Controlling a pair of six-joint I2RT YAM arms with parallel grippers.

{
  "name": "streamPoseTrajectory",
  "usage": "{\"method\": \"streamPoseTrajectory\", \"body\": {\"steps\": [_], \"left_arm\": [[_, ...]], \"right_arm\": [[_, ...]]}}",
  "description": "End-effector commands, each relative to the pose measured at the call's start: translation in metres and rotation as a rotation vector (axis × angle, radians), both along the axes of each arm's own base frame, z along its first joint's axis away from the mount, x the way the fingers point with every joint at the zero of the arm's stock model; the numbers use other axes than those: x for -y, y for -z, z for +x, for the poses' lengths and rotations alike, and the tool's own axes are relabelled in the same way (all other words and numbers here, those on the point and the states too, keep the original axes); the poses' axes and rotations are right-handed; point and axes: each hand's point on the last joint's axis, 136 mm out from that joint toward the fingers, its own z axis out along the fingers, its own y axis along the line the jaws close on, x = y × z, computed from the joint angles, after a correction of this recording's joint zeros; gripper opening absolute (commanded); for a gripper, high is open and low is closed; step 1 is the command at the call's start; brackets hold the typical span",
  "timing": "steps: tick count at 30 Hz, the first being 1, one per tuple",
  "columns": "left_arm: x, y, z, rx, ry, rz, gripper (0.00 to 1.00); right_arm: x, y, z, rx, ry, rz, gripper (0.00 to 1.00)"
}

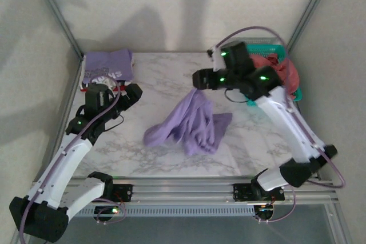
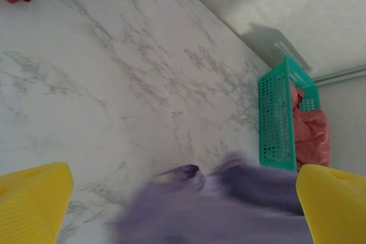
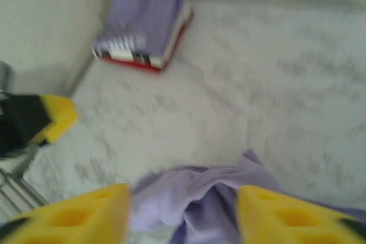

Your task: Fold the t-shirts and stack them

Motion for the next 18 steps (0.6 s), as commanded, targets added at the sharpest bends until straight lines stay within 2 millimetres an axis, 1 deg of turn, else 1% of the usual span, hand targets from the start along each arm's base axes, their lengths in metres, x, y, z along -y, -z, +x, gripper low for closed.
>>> {"method": "streamPoseTrajectory", "body": {"steps": [1, 3, 6, 8, 9, 11, 13, 14, 16, 18], "left_arm": [[0.001, 0.029, -0.015, -0.088, 0.027, 0.014, 1.0], [0.005, 0.043, -0.021, -0.109, 0.037, 0.034, 1.0], [0.011, 0.07, -0.035, -0.176, 0.064, 0.113, 0.97], [0.015, 0.089, -0.045, -0.224, 0.083, 0.172, 0.93], [0.017, 0.097, -0.051, -0.246, 0.091, 0.191, 0.91], [0.018, 0.119, -0.063, -0.318, 0.099, 0.217, 0.88], [0.021, 0.136, -0.072, -0.36, 0.121, 0.22, 0.84], [0.025, 0.142, -0.076, -0.371, 0.139, 0.214, 0.82], [0.034, 0.142, -0.081, -0.36, 0.173, 0.204, 0.78], [0.044, 0.131, -0.084, -0.335, 0.204, 0.224, 0.73]], "right_arm": [[0.013, 0.043, 0.003, -0.115, 0.129, -0.066, 0.7], [0.021, 0.063, 0.003, -0.15, 0.167, -0.119, 0.7], [0.042, 0.097, 0.0, -0.245, 0.236, -0.213, 0.7], [0.054, 0.125, -0.008, -0.322, 0.272, -0.266, 0.69], [0.057, 0.134, -0.01, -0.345, 0.282, -0.27, 0.69], [0.069, 0.166, -0.018, -0.417, 0.312, -0.298, 0.68], [0.082, 0.194, -0.027, -0.488, 0.333, -0.326, 0.67], [0.087, 0.205, -0.031, -0.519, 0.342, -0.327, 0.66], [0.091, 0.221, -0.039, -0.547, 0.339, -0.323, 0.66], [0.099, 0.23, -0.045, -0.571, 0.349, -0.343, 0.66]]}}
